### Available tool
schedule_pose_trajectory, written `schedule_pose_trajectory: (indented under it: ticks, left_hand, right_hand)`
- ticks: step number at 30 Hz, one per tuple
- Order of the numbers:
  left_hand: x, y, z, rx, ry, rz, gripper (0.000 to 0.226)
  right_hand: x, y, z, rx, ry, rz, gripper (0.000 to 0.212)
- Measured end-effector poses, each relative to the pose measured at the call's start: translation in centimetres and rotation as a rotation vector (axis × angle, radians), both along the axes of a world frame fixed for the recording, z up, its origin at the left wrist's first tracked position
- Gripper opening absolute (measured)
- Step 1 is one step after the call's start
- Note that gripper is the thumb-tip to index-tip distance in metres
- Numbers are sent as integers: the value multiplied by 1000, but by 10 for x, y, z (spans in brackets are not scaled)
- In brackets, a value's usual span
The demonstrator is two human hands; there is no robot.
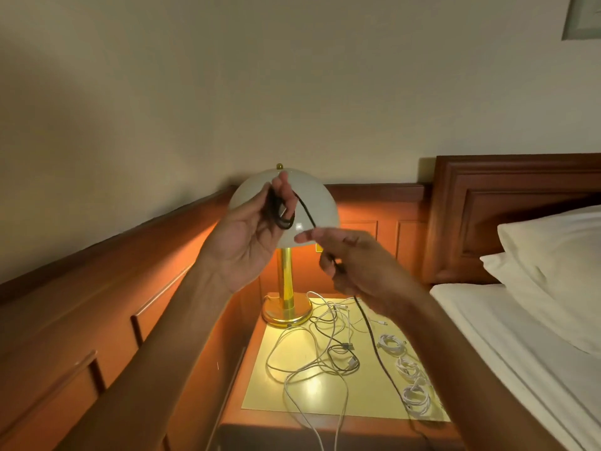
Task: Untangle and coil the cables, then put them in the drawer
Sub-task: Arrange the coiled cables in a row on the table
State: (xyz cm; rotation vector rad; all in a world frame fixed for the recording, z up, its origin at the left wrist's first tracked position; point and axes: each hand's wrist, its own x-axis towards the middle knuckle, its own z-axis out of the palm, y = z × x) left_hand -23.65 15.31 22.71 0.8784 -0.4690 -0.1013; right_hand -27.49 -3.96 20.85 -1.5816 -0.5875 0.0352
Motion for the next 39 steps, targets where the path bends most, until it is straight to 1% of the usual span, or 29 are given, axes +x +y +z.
schedule_pose_trajectory:
  ticks: [1,2,3,4,5,6,8,9,10,11,12,13,15,17,18,20,22,24,26,27,28,30,31,32,35,36,37,38,39]
  left_hand:
    - [-2,-6,0,-158,2,15,31]
    - [-7,-13,4,-273,47,14,28]
    - [-13,-23,6,-311,28,66,30]
    - [-12,-30,2,-240,-13,194,29]
    - [-10,-36,-4,-120,-85,334,26]
    - [-5,-37,-14,61,-178,500,22]
    - [5,-33,-33,575,-423,747,22]
    - [7,-30,-39,807,-530,773,23]
    - [7,-26,-44,1003,-609,741,23]
    - [7,-24,-48,1105,-640,660,25]
    - [3,-22,-49,1121,-612,510,27]
    - [-1,-21,-48,1049,-527,328,30]
    - [-11,-15,-42,787,-329,33,35]
    - [-21,-7,-33,537,-191,-135,35]
    - [-25,-5,-29,425,-148,-183,32]
    - [-33,-10,-24,124,-36,-218,24]
    - [-31,-20,-22,-165,57,-165,28]
    - [-21,-28,-23,-268,77,-33,32]
    - [-8,-37,-28,-254,41,113,28]
    - [-3,-42,-34,-202,14,202,26]
    - [3,-47,-42,-91,-25,326,24]
    - [10,-54,-64,314,-191,648,20]
    - [13,-57,-72,510,-306,741,19]
    - [13,-58,-77,659,-397,745,19]
    - [12,-53,-81,1125,-520,591,31]
    - [9,-51,-80,1221,-533,505,32]
    - [5,-50,-80,1241,-520,395,32]
    - [1,-48,-79,1202,-476,267,32]
    - [-3,-46,-77,1111,-397,130,34]
  right_hand:
    - [-5,5,-11,-20,21,-12,30]
    - [-10,10,-19,-68,28,-28,31]
    - [-14,13,-24,-133,15,-50,31]
    - [-17,14,-27,-217,-28,-77,32]
    - [-19,13,-26,-328,-109,-126,32]
    - [-19,11,-22,-461,-218,-197,31]
    - [-17,2,-9,-714,-419,-345,25]
    - [-14,-4,0,-798,-473,-404,20]
    - [-10,-10,9,-852,-506,-445,18]
    - [-5,-16,18,-887,-533,-463,17]
    - [0,-22,29,-904,-552,-449,18]
    - [6,-27,38,-894,-554,-397,17]
    - [17,-33,51,-767,-487,-232,15]
    - [28,-35,52,-535,-385,-127,23]
    - [32,-34,47,-425,-331,-105,28]
    - [38,-28,30,-272,-222,-110,32]
    - [36,-19,4,-158,-109,-130,26]
    - [25,-6,-23,-154,-56,-186,24]
    - [12,6,-46,-239,-90,-245,26]
    - [7,9,-55,-292,-130,-266,27]
    - [3,11,-60,-367,-190,-294,28]
    - [2,9,-60,-592,-353,-368,28]
    - [3,6,-57,-712,-416,-405,26]
    - [4,1,-52,-812,-452,-438,23]
    - [8,-16,-28,-972,-470,-466,17]
    - [8,-22,-17,-996,-481,-459,19]
    - [9,-30,-6,-1022,-498,-443,23]
    - [11,-38,7,-1049,-513,-407,27]
    - [15,-46,18,-1057,-530,-344,28]
